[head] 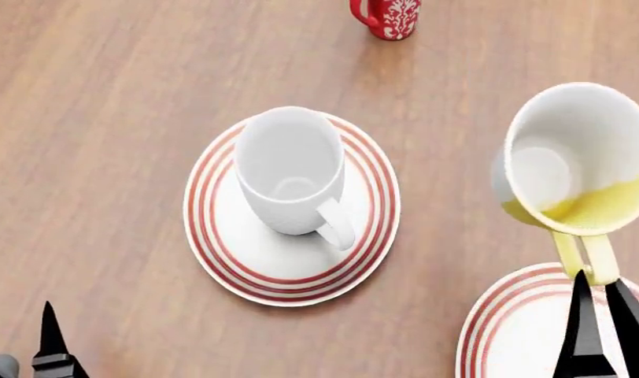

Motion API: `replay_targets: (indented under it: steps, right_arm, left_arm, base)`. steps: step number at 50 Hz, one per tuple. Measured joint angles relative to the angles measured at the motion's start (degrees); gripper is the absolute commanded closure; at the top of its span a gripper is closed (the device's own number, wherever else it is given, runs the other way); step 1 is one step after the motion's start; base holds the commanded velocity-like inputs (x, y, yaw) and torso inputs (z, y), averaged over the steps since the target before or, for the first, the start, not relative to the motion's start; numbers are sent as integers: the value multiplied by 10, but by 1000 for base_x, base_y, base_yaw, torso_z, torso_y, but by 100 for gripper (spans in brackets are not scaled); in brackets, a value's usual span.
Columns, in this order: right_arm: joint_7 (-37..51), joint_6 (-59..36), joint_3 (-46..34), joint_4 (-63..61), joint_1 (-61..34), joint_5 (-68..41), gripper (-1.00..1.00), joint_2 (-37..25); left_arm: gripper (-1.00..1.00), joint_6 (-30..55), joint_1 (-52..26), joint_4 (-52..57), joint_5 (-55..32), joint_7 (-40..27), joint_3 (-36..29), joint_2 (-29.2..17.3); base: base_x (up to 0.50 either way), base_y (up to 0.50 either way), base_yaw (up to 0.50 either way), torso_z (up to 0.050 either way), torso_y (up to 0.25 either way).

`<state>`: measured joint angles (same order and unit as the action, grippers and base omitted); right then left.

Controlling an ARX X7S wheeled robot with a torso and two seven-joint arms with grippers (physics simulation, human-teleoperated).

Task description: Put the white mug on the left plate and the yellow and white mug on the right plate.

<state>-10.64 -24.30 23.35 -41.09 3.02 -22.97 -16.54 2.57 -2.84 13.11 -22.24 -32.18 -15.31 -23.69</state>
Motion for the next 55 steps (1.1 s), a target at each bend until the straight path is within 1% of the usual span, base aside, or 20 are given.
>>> replay_targets:
  steps: [10, 24, 41, 55]
  right_arm:
    - [-11, 18, 45, -39, 64, -27, 100, 9]
    - [-31, 63, 86, -64, 145, -43, 100, 36]
    - [-72, 144, 132, -52, 242, -61, 100, 78]
    - [-77, 162, 149, -42, 293, -61, 100, 93]
  left_arm:
    - [-100, 0, -2, 0, 0, 0, -1, -1]
    - [-100, -1, -3, 0, -3, -1, 0, -3]
    - [-100, -1, 1, 5, -4, -3, -1, -6]
    - [-100, 1, 2, 9, -6, -5, -1, -8]
  base:
    - [0, 0, 0, 0, 0]
    - [0, 0, 0, 0, 0]
    - [0, 0, 0, 0, 0]
    - [0, 0, 0, 0, 1]
